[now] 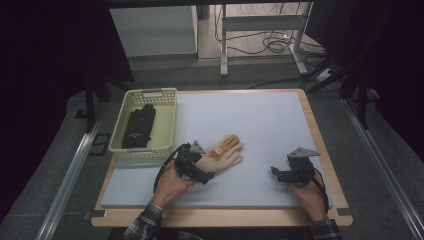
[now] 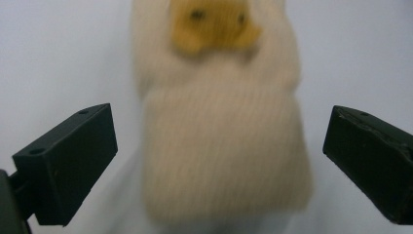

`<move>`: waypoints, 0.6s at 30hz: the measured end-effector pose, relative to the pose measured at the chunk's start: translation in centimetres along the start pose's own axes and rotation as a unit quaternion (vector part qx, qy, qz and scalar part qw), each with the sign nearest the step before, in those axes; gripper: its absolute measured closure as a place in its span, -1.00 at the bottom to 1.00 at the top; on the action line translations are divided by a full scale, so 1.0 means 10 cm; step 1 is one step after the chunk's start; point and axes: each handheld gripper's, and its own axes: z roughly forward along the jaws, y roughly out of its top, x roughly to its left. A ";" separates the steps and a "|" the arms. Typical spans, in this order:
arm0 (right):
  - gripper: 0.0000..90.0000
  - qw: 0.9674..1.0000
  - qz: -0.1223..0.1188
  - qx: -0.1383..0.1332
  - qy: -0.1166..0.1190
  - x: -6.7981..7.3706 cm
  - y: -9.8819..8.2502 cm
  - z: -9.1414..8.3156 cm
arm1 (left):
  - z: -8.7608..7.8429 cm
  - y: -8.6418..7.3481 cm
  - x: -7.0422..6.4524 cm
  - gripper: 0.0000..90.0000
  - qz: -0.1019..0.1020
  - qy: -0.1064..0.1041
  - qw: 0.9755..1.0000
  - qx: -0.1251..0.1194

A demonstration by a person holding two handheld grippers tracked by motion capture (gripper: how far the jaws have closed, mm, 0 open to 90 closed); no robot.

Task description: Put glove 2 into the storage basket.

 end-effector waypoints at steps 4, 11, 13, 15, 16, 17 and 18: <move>-0.59 1.000 0.000 0.000 0.000 0.00 0.00 0.00 | 0.16 0.18 -0.02 -1.00 0.012 0.006 0.999 0.029; -0.59 1.000 -0.001 -0.001 -0.001 0.00 0.00 0.00 | 0.48 0.30 0.02 -1.00 0.022 0.011 0.997 0.074; -0.59 1.000 -0.001 -0.001 -0.001 0.00 0.00 0.00 | 0.47 0.32 0.01 -1.00 0.026 0.012 0.996 0.079; -0.59 1.000 -0.001 -0.001 -0.001 0.00 0.00 0.00 | 0.45 0.32 0.00 -0.90 0.024 0.010 0.996 0.080; -0.59 1.000 -0.001 -0.001 -0.001 0.00 0.00 0.00 | 0.43 0.32 0.00 -0.81 0.021 0.011 0.996 0.080; -0.59 1.000 -0.001 -0.001 -0.001 0.00 0.00 0.00 | 0.41 0.33 0.00 -0.70 0.017 0.015 0.997 0.080; -0.59 1.000 -0.001 -0.001 -0.001 0.00 0.00 0.00 | 0.39 0.33 0.00 -0.56 0.013 0.016 0.997 0.080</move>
